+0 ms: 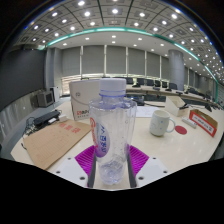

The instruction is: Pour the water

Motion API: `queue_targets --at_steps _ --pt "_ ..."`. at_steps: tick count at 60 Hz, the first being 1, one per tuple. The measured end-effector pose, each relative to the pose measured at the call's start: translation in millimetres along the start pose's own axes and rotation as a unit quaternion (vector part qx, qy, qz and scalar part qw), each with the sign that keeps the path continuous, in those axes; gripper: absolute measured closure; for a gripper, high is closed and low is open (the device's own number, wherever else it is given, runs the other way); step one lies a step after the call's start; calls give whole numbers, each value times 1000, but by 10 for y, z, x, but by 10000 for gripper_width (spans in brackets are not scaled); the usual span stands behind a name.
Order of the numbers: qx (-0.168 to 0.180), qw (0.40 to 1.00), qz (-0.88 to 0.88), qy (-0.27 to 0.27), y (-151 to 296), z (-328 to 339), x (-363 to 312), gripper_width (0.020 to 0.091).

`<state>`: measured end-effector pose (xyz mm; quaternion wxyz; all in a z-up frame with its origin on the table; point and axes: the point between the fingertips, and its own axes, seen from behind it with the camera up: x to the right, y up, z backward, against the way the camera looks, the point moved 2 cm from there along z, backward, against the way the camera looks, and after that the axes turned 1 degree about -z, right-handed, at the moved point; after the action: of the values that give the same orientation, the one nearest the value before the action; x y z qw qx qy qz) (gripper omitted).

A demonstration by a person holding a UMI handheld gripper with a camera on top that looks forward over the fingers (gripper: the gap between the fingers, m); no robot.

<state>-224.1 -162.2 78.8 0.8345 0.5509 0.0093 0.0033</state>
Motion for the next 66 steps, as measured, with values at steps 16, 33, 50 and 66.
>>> queue_targets --at_steps 16,33,50,66 --pt "-4 999 -26 30 248 26 -215 743" --pt "48 979 -171 100 1379 -110 -304 745" --pt "35 827 -515 223 2203 -631 109 745" --pt "-12 628 -736 254 2039 -1214 712 746"
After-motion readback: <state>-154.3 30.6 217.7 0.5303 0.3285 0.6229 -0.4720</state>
